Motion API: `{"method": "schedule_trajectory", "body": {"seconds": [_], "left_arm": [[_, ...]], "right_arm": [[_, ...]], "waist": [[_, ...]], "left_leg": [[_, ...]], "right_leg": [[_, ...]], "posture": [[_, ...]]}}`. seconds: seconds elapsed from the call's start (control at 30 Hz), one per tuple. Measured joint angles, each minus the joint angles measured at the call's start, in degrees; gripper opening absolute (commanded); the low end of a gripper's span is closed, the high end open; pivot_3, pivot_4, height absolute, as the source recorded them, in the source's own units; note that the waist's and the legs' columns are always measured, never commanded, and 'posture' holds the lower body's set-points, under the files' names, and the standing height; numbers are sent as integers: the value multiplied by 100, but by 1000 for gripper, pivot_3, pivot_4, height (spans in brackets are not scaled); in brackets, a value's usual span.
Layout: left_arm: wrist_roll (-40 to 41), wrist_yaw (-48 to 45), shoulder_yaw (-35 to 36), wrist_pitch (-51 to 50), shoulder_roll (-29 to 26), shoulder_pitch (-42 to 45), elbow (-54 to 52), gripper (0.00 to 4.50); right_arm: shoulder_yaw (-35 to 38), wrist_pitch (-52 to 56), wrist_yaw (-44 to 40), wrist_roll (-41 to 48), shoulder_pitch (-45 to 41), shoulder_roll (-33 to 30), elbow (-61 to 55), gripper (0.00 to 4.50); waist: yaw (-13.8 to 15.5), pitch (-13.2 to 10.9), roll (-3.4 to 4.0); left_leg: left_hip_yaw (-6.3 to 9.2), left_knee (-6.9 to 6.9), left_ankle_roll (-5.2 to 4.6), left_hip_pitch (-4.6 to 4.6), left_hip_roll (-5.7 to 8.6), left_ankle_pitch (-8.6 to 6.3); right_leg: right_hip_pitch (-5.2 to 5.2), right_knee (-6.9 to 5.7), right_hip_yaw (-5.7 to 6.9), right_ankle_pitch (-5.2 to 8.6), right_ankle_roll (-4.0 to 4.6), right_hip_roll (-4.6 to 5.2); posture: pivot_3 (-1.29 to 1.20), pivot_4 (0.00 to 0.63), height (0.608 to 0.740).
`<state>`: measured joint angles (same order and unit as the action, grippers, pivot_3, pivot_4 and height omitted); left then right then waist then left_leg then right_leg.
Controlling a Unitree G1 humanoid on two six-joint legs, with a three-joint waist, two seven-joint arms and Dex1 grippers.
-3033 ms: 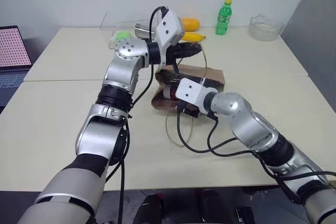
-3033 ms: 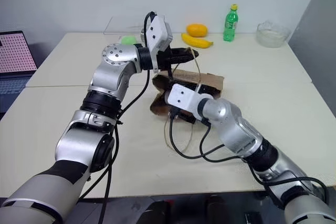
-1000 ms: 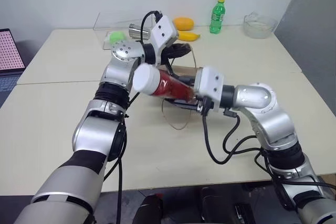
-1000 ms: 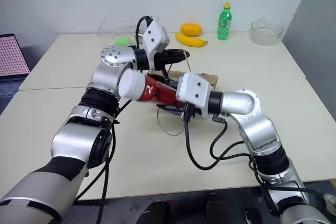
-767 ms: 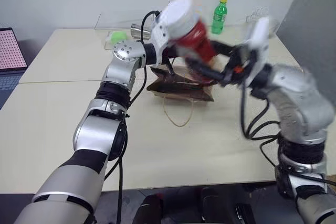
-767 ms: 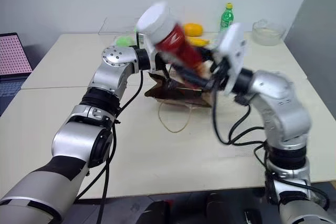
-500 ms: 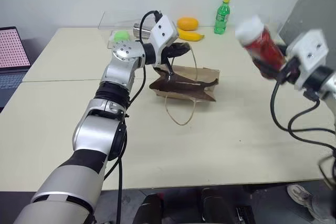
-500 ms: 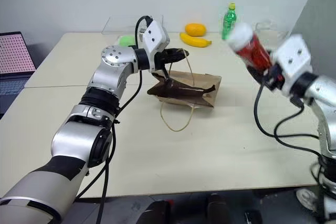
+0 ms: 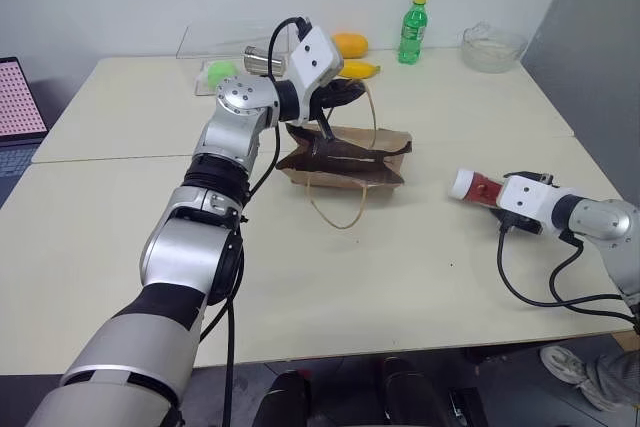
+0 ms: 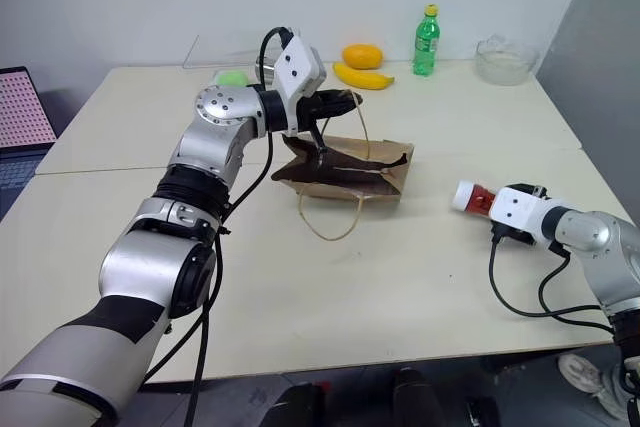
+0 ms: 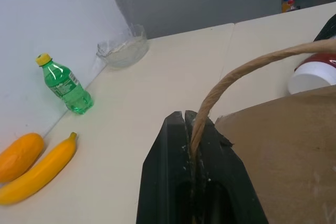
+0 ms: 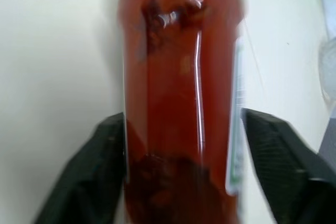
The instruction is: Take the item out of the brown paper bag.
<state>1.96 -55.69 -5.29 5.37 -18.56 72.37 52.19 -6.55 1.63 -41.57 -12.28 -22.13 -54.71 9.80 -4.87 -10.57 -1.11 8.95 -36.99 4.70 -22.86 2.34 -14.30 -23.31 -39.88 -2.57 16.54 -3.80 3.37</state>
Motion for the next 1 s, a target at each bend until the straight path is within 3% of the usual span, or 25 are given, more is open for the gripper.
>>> {"method": "schedule_trajectory", "body": {"seconds": [0.17, 0.33, 0.43, 0.6, 0.77, 1.0], "left_arm": [[-2, 8, 0, 6, -10, -1, -7, 0], [-34, 156, 9, 11, -23, 33, 167, 0], [-103, 346, 8, 45, 7, 207, 611, 0], [-212, 674, 22, 179, 132, 772, 1401, 0], [-328, 860, 91, 254, 112, 1072, 1872, 1166], [-572, 473, 87, 277, -264, 1255, 2058, 3346]], "right_arm": [[301, 220, -234, 245, 523, -30, -520, 4478], [1522, 1152, -515, 1205, 1527, -13, -2359, 4478], [2188, 1975, -277, 2093, 2186, 786, -3996, 4478], [1434, 2833, 764, 2682, 2488, 2330, -5435, 4478], [683, 3088, 1686, 2429, 2063, 3150, -5468, 4500], [411, 3186, 2030, 2305, 1612, 3332, -5372, 4500]], "waist": [[19, 0, -1], [36, -1, -2], [50, 0, -11], [53, -1, -12], [34, 0, -11], [24, 0, -11]], "left_leg": [[4, -1, -1, -2, 1, -1], [8, -2, -7, -1, -1, -4], [23, -4, -10, -1, -8, -6], [18, -8, -11, 1, 0, -6], [21, -6, -10, 4, -2, -5], [24, -2, -9, 3, -2, -5]], "right_leg": [[3, 1, 3, 0, 0, 0], [8, 1, 5, 0, 0, -1], [13, 0, 18, 0, 0, -9], [14, -4, 11, 0, -2, -5], [10, -6, 14, 0, -2, -7], [9, -4, 17, 0, -2, -7]], "posture": [[0, 150, 740], [0, 150, 740], [0, 150, 740], [0, 150, 740], [0, 150, 740], [0, 150, 740]]}}
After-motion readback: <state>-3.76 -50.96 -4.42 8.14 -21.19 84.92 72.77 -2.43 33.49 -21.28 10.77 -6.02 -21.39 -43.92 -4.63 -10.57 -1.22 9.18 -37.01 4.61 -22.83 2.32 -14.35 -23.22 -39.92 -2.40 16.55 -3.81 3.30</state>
